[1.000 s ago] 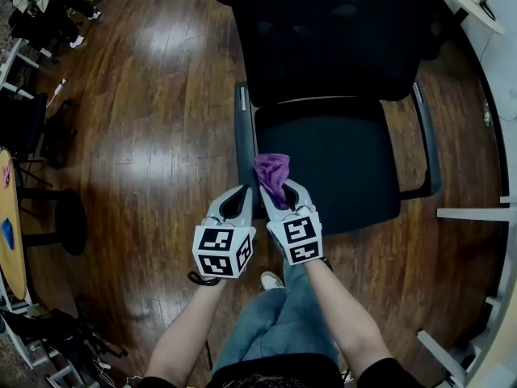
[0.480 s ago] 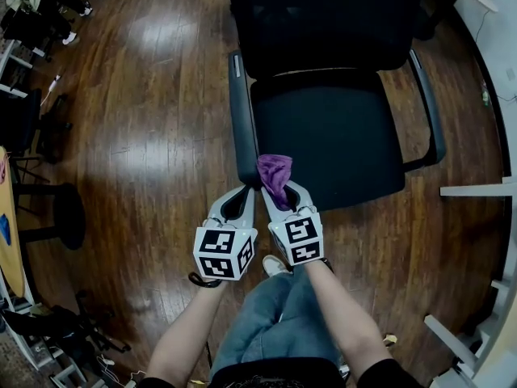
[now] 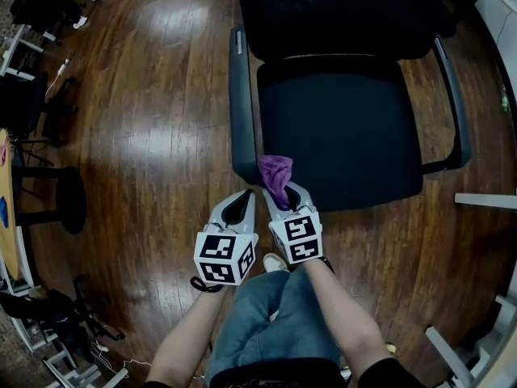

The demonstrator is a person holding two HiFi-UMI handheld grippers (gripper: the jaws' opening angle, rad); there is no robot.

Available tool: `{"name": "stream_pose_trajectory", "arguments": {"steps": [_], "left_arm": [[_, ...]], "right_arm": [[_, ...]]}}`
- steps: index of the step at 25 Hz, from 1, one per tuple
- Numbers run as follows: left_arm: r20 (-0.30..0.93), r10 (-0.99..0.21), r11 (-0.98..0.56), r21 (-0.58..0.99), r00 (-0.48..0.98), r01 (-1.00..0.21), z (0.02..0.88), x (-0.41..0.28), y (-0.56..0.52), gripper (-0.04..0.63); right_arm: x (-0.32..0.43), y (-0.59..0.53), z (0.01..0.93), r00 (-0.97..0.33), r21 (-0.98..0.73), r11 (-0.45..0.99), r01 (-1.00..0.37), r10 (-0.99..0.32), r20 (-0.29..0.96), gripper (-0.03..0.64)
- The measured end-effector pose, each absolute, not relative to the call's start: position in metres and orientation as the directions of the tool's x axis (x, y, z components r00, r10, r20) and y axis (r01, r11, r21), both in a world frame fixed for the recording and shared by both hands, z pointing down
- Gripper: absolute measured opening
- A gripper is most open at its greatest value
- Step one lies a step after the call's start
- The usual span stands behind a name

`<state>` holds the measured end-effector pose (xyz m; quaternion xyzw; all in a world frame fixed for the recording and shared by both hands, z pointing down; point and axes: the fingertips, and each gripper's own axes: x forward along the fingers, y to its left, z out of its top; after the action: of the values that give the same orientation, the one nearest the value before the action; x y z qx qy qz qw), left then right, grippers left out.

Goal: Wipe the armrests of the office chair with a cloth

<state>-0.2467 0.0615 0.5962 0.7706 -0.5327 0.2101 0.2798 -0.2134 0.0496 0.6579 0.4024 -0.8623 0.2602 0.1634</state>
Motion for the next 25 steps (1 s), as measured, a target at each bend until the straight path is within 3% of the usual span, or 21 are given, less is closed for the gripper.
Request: {"name": "stream_pose_trajectory", "arguments": {"steps": [8,25], "left_arm": [[0.608,-0.729,-0.247,0.196,0.315,-0.949,0.608,-0.244,0.064,0.005],[0.547,-0.797,-0.158,0.219,0.256,-0.963,0.468,-0.232,0.045,0.005]], "right_arm": [[-0.207,0.058,0.681,-0.628,-0.33,0.539,-0.775,-0.59,0.508,0.1],[-0.197,0.027,0.479,-0.693,-0.259,0.65,-0.714,-0.602,0.397,0.1]]}}
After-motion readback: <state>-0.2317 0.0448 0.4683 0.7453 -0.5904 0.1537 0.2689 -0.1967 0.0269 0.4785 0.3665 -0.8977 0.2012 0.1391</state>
